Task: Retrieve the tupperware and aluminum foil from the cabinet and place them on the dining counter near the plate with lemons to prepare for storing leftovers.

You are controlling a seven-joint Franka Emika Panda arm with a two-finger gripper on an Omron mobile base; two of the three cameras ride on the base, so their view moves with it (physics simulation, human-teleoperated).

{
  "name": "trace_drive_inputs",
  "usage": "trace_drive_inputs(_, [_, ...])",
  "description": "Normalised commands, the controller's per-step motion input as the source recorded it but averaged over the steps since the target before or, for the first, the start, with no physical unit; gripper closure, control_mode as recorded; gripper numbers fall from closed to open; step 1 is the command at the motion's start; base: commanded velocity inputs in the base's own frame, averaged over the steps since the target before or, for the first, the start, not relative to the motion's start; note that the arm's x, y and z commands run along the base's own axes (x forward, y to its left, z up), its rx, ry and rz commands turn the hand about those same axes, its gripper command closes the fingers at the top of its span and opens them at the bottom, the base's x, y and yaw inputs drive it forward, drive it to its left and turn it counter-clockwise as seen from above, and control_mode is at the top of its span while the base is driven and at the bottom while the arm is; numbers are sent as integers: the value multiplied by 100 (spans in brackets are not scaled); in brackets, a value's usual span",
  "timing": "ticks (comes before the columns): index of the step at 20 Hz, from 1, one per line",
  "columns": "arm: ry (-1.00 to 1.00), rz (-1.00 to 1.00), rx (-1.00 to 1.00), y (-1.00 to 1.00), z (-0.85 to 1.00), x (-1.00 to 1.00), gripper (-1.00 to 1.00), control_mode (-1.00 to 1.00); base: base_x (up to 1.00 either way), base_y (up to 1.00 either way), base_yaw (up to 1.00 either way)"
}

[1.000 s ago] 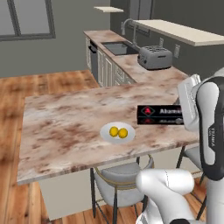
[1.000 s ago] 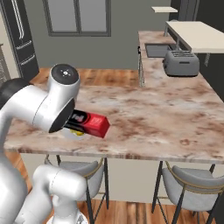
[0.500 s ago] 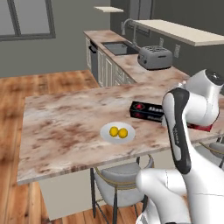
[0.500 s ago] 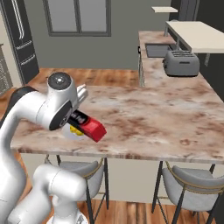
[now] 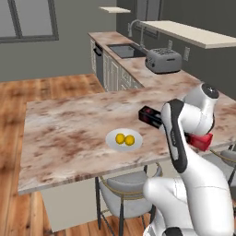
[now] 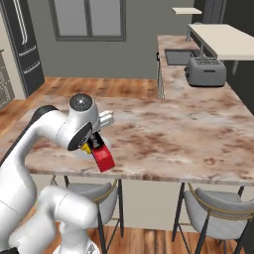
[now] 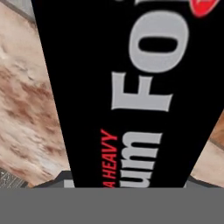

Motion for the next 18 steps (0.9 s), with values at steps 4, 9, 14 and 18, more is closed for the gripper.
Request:
trace_drive_inputs(4, [0,-2,29,-37,0,54,100,-100,0,0,0])
trace_drive_inputs(9, [0,0,10,-9,-8,46,100,-100,0,0,0])
trace_drive_inputs(14, [0,0,1,0,-28,51,100,-100,0,0,0])
trace_drive_inputs(18, [0,0,0,0,-40,51,100,-100,0,0,0])
